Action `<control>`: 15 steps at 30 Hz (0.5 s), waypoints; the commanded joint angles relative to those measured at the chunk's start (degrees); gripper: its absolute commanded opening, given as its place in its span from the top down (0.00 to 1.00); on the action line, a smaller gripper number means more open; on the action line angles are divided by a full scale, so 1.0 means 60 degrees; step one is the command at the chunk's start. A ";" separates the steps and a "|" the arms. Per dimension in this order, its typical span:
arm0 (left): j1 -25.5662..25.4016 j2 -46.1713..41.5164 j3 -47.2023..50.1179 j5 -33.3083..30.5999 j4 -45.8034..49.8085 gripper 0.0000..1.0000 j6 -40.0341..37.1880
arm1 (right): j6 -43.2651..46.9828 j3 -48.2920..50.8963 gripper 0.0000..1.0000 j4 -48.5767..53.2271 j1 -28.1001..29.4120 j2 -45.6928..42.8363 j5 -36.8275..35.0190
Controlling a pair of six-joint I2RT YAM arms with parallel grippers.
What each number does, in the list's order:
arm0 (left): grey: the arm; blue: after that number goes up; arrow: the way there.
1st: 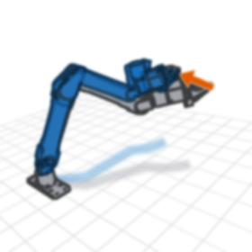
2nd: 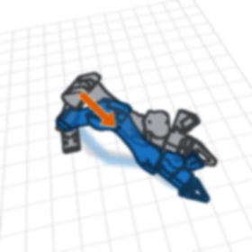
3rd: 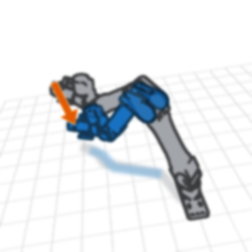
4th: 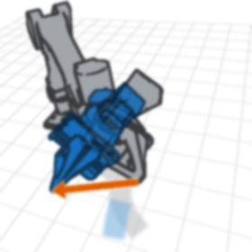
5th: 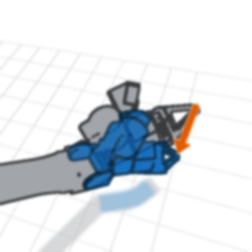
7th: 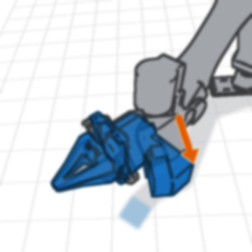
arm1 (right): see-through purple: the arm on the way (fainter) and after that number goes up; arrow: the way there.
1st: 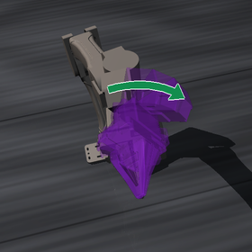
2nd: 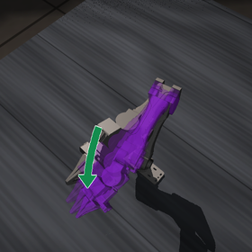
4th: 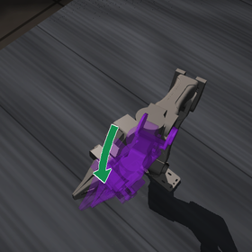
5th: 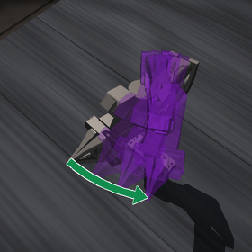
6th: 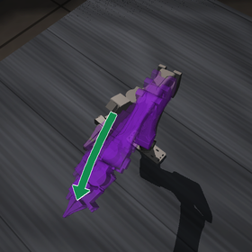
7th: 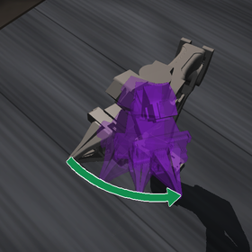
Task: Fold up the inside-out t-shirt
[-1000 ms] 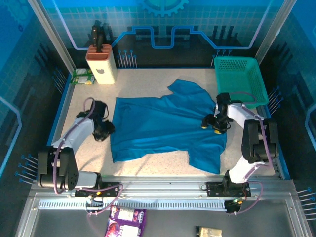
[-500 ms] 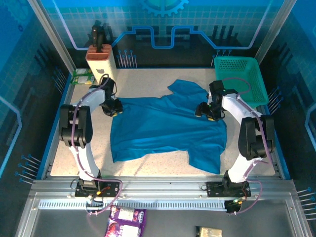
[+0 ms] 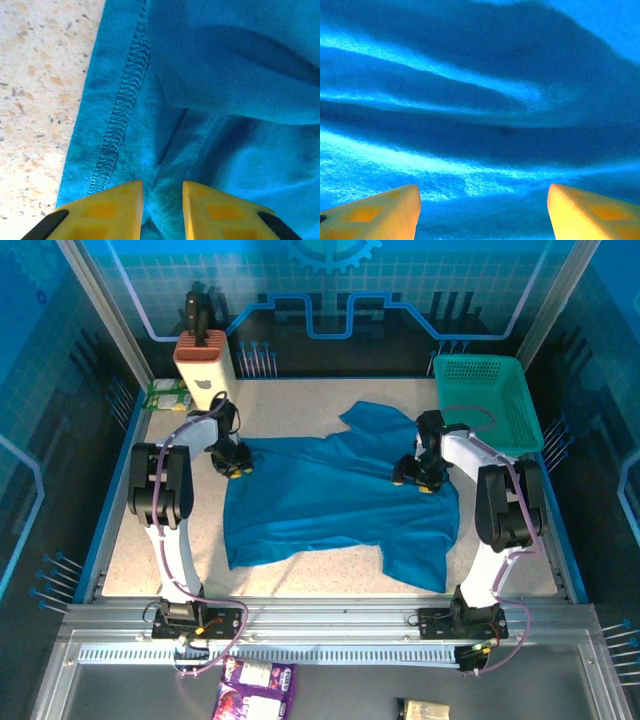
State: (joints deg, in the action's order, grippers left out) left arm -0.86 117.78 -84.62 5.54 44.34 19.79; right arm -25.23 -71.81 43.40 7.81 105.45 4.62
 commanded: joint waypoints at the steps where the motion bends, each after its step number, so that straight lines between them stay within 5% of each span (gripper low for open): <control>1: 0.0027 0.0280 -0.0277 0.0323 0.0243 0.74 -0.0276 | 0.0002 0.0212 0.31 -0.0073 -0.0049 0.0258 -0.0067; 8: 0.0027 -0.0130 -0.0477 0.0022 0.0178 0.99 -0.0345 | -0.0144 0.0494 0.31 -0.0209 -0.0210 0.0441 -0.0155; 15: 0.0127 -0.0874 -0.0853 -0.0781 0.1127 1.00 -0.0597 | -0.0275 0.0744 0.31 -0.0319 -0.0467 0.0421 -0.0213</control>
State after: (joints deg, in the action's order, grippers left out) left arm -0.84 116.55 -87.44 3.77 46.72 17.78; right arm -25.93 -69.04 41.45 6.39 107.11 4.71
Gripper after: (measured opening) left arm 0.051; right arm 0.690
